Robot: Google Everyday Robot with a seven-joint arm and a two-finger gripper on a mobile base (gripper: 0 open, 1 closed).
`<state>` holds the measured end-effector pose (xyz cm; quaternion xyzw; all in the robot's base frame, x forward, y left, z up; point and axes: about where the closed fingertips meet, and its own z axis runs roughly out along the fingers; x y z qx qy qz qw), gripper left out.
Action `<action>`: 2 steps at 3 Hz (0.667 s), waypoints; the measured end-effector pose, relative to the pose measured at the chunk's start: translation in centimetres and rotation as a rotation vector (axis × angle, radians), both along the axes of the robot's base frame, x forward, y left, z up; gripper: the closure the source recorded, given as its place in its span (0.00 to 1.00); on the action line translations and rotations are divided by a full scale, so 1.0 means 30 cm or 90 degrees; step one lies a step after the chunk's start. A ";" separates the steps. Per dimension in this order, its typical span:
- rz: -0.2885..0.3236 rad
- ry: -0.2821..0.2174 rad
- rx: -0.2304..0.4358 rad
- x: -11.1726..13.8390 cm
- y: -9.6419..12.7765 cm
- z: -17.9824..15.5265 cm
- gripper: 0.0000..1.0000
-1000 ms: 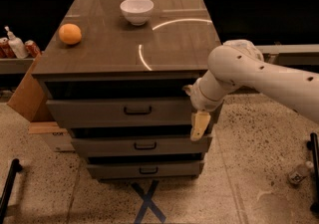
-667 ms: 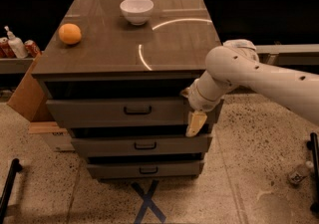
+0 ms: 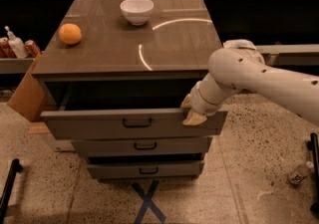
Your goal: Open top drawer
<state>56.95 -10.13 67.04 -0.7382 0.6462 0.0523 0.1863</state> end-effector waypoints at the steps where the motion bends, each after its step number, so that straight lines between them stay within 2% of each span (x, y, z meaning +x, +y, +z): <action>1: 0.007 0.007 0.006 -0.072 -0.006 0.022 0.88; 2: 0.012 0.019 0.017 -0.140 -0.007 0.033 1.00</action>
Offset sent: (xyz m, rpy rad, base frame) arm -0.0679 -0.0041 0.0159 0.0541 0.0512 0.0227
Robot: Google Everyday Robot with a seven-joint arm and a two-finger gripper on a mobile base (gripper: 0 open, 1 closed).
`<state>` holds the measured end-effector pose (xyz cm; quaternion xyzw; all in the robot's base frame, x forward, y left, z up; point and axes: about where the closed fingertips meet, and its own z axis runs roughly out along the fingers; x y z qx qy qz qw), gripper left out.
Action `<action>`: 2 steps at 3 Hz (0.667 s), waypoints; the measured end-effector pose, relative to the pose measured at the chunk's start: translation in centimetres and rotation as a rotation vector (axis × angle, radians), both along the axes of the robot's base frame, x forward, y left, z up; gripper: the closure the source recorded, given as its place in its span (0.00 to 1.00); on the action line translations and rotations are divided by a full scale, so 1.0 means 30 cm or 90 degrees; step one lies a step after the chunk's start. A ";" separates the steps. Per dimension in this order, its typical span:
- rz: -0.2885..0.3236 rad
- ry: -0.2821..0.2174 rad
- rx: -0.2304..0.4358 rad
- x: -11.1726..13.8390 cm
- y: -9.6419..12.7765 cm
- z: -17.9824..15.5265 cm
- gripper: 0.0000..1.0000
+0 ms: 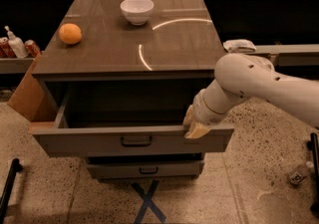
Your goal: Open top drawer
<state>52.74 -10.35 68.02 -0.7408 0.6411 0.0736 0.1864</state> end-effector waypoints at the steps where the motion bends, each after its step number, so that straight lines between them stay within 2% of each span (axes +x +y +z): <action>1: 0.001 0.002 0.001 -0.009 0.002 -0.002 0.83; 2: 0.002 0.004 0.001 -0.011 0.004 -0.004 0.60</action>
Offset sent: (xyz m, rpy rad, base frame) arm -0.0026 0.0003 -0.0003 0.0023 0.0036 0.0012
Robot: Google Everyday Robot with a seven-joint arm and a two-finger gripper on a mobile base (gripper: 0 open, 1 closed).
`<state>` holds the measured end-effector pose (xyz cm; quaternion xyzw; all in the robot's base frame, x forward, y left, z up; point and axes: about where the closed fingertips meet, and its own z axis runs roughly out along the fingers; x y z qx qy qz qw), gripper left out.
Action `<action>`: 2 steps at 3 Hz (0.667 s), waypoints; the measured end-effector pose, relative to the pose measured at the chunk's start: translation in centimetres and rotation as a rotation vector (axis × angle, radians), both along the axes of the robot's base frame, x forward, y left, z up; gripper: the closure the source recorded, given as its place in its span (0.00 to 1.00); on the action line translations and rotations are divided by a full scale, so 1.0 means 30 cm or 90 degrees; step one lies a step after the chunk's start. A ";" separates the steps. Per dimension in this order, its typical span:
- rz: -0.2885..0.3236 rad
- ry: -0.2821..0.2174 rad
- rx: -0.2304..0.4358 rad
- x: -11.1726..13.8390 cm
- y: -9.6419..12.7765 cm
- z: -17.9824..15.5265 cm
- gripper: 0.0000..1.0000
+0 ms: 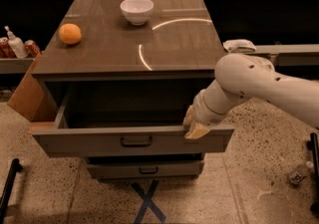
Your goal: Open top drawer
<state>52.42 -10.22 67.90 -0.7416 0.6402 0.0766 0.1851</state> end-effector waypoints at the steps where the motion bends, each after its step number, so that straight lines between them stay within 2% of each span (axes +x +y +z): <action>1: 0.001 0.001 0.000 -0.002 0.002 -0.003 0.37; 2: 0.002 0.002 0.000 -0.004 0.005 -0.005 0.14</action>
Offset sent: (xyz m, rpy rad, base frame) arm -0.0004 0.0006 -0.0006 -0.0002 0.0013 0.0014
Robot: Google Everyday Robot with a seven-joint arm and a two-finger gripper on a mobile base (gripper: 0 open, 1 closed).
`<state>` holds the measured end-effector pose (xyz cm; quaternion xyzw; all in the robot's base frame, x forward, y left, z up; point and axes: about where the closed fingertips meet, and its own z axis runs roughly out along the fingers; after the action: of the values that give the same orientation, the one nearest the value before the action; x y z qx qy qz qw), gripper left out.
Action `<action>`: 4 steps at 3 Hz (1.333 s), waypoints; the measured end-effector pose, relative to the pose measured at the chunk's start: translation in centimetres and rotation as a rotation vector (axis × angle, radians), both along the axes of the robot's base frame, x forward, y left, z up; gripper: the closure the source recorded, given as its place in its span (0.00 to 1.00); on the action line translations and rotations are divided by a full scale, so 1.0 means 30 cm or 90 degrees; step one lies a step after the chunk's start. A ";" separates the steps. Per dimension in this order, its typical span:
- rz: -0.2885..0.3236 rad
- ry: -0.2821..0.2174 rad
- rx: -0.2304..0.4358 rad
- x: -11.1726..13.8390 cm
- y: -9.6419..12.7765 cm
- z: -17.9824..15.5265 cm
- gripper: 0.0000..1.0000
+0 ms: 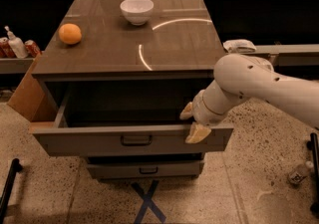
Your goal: Open top drawer
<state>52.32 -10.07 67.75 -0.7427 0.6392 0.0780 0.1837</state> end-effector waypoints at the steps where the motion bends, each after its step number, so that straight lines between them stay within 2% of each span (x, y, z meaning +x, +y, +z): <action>1: 0.001 0.001 0.000 -0.002 0.002 -0.002 0.00; 2: 0.020 0.019 0.002 -0.016 0.019 -0.013 0.00; 4: 0.057 0.092 0.001 -0.106 0.043 -0.052 0.00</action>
Offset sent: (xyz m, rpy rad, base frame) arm -0.0099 0.0110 -0.0063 0.0072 0.0669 0.0707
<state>49.13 -8.79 66.18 -0.7627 0.6170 0.1399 0.1344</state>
